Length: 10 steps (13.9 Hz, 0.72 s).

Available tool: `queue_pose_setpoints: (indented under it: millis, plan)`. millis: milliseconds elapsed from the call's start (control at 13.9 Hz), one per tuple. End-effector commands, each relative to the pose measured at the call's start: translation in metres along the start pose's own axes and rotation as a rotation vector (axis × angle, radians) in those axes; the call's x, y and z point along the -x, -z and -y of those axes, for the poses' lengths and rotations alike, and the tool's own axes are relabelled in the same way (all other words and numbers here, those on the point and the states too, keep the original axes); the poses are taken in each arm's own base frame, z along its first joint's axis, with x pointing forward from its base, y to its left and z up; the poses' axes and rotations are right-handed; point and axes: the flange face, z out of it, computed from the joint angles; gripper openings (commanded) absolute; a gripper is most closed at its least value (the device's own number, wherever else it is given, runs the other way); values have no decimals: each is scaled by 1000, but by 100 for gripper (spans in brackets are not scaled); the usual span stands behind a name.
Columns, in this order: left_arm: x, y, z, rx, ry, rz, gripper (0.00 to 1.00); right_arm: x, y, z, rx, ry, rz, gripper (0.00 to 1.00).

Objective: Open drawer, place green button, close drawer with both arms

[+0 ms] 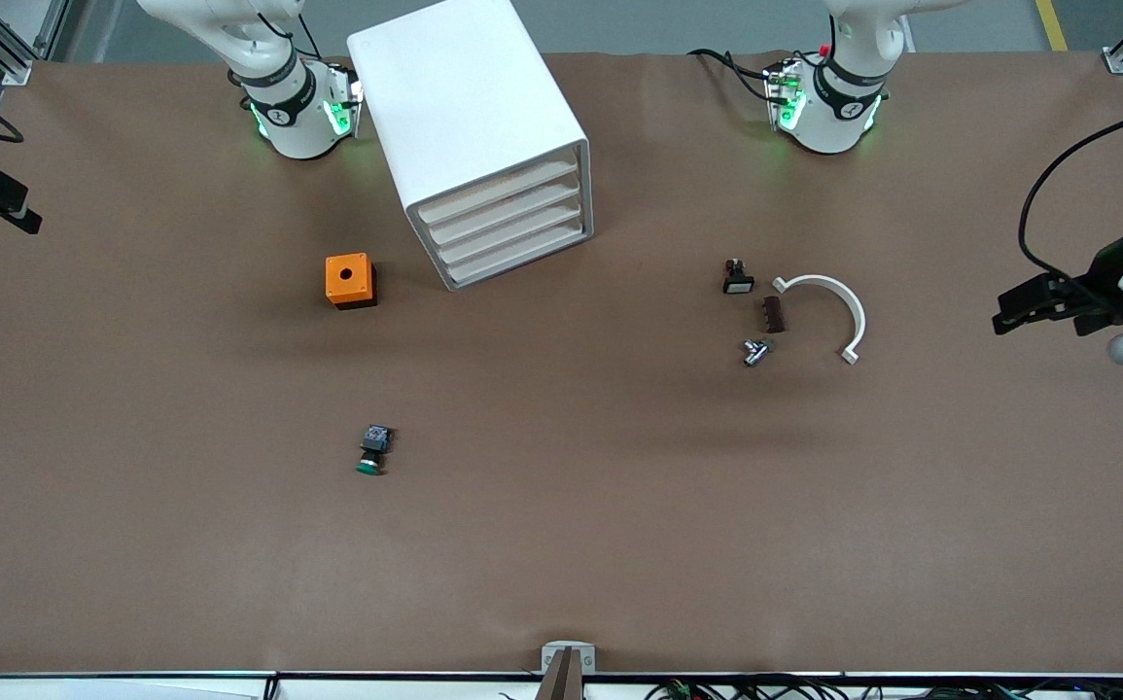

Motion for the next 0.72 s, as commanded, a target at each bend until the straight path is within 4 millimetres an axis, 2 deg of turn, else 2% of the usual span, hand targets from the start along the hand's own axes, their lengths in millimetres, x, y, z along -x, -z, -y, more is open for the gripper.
queue_pose_setpoints:
  millis: [0,72,215,287,359,502,574,645]
  plan:
    - [-9,-21,-14,-9,-18,38,99,-21,-27,-9,14,-7,45,100]
    - [-11,-29,-26,-7,-36,53,99,-33,-40,-8,19,-1,52,100]
    - [-12,-41,-55,6,-26,91,99,-66,-98,0,53,20,137,100]
    - [-10,-45,-76,14,-10,117,99,-75,-105,0,91,32,147,100]
    - [-12,-47,-95,51,17,143,99,-76,-104,4,102,41,141,100]
    - [-15,-53,-136,126,118,218,99,-81,-118,32,74,12,114,100]
    - [-14,-56,-160,149,195,250,99,-84,-123,39,40,-76,100,100]
    - [-13,-64,-179,176,275,290,99,-88,-133,57,19,-118,102,100]
